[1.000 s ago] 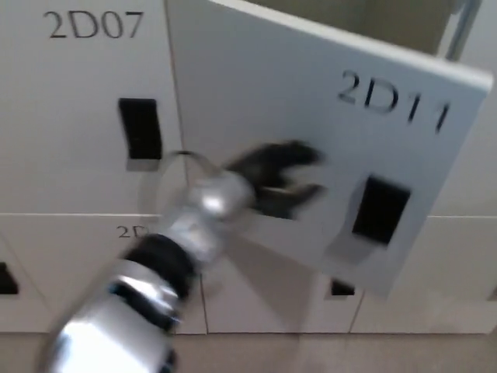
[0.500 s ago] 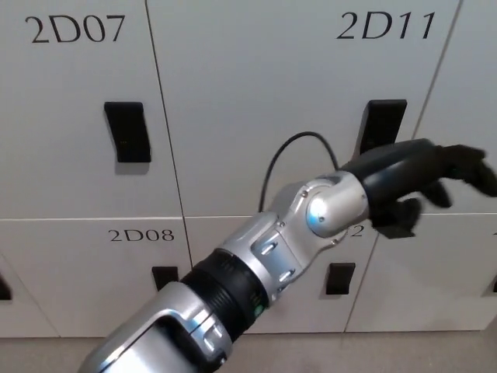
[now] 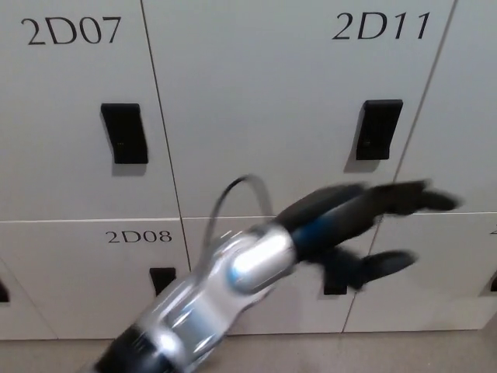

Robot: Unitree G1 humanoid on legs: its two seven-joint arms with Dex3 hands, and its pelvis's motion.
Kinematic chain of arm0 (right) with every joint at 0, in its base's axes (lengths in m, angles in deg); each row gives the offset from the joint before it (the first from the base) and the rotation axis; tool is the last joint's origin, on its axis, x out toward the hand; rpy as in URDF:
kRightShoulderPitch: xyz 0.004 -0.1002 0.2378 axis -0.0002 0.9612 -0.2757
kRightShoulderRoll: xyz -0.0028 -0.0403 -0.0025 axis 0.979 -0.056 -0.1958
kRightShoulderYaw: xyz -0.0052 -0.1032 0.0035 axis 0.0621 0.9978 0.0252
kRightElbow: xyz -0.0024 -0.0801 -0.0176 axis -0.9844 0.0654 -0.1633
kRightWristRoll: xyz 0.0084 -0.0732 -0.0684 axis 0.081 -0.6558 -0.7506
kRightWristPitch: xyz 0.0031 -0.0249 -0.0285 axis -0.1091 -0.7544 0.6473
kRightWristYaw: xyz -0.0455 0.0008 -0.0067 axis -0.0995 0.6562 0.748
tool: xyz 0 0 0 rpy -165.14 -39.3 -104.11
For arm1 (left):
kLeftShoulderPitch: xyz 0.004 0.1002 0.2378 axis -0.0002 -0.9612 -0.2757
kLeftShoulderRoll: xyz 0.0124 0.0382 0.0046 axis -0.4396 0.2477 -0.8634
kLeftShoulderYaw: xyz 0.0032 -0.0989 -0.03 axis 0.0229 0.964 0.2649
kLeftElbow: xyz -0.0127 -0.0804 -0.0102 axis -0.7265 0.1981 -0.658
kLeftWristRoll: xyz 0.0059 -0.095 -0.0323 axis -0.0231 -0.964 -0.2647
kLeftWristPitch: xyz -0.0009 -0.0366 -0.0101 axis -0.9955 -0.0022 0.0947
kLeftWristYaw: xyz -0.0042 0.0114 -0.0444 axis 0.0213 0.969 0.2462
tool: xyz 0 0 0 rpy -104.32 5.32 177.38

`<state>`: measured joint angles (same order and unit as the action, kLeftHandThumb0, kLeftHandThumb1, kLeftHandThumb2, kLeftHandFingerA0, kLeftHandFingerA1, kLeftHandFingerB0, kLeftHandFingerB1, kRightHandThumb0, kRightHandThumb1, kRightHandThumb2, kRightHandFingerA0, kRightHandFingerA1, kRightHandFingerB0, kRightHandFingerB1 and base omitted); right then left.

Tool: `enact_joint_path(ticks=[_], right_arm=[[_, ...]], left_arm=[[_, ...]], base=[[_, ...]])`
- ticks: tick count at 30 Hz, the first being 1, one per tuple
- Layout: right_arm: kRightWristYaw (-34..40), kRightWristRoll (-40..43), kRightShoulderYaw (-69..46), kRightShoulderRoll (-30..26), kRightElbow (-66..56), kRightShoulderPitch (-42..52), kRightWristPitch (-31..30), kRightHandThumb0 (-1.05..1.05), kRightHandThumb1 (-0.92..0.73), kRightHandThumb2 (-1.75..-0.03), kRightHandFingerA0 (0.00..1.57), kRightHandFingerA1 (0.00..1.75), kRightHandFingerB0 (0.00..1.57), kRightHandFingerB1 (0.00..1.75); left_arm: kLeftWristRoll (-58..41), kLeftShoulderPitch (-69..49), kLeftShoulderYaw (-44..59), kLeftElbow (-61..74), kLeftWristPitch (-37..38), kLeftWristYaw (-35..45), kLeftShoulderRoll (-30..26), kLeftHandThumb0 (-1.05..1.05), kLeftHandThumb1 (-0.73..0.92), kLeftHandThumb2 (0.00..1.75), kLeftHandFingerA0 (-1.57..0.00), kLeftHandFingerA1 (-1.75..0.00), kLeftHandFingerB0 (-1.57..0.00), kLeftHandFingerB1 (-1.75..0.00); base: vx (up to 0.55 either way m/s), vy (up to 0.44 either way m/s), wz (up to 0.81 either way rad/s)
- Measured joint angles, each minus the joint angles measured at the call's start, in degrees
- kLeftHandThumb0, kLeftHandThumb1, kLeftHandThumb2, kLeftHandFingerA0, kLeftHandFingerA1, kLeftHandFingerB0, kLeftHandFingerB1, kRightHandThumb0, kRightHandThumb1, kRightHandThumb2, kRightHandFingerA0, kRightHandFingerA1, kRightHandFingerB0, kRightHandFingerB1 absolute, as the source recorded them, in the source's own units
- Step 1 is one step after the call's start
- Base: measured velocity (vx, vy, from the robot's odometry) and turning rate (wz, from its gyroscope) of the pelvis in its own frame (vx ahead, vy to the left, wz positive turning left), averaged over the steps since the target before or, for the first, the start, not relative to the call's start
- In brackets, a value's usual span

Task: The robot uses its left hand to push the door of an open cabinet towards the right and closes it

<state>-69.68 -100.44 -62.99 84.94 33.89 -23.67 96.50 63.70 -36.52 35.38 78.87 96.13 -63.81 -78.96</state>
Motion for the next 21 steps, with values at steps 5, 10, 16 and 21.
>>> enact_joint_path(ticks=[5, 10, 16, 21], right_arm=[[0.0, 0.0, 0.0, 0.1, 0.0, 0.0, 0.1, -0.42, -0.60, -0.93, 0.41, 0.55, 0.31, 0.50], [0.0, 0.1, -0.1, 0.2, 0.0, 0.1, 0.4, -0.43, -0.61, -0.94, 0.40, 0.55, 0.29, 0.49], [-0.3, 0.2, -0.6, 0.2, -0.1, 0.4, 1.2, -0.49, -0.63, -0.95, 0.34, 0.53, 0.23, 0.47], [-1.1, 0.4, -1.5, 0.2, -0.1, 0.7, 2.3, -0.52, -0.63, -0.95, 0.36, 0.53, 0.27, 0.47]], left_arm=[[-0.5, -12.3, 4.3, 2.3, 1.1, 0.2, -8.5, -0.75, 0.92, 0.69, -0.33, -0.32, -0.30, -0.30], [-0.8, -25.1, 10.6, 1.8, 3.2, 0.1, -16.9, -0.77, 0.92, 0.69, -0.34, -0.32, -0.31, -0.30], [-1.2, -38.4, 18.4, -0.4, 6.7, -0.7, -23.6, -0.76, 0.92, 0.69, -0.35, -0.32, -0.32, -0.31], [-1.2, -45.6, 24.4, -7.7, 10.5, -4.1, -26.0, -0.73, 0.91, 0.68, -0.35, -0.32, -0.32, -0.31]], base=[[0.00, 0.000, 0.00], [0.00, 0.000, 0.00], [0.00, 0.000, 0.00], [0.00, 0.000, 0.00]])
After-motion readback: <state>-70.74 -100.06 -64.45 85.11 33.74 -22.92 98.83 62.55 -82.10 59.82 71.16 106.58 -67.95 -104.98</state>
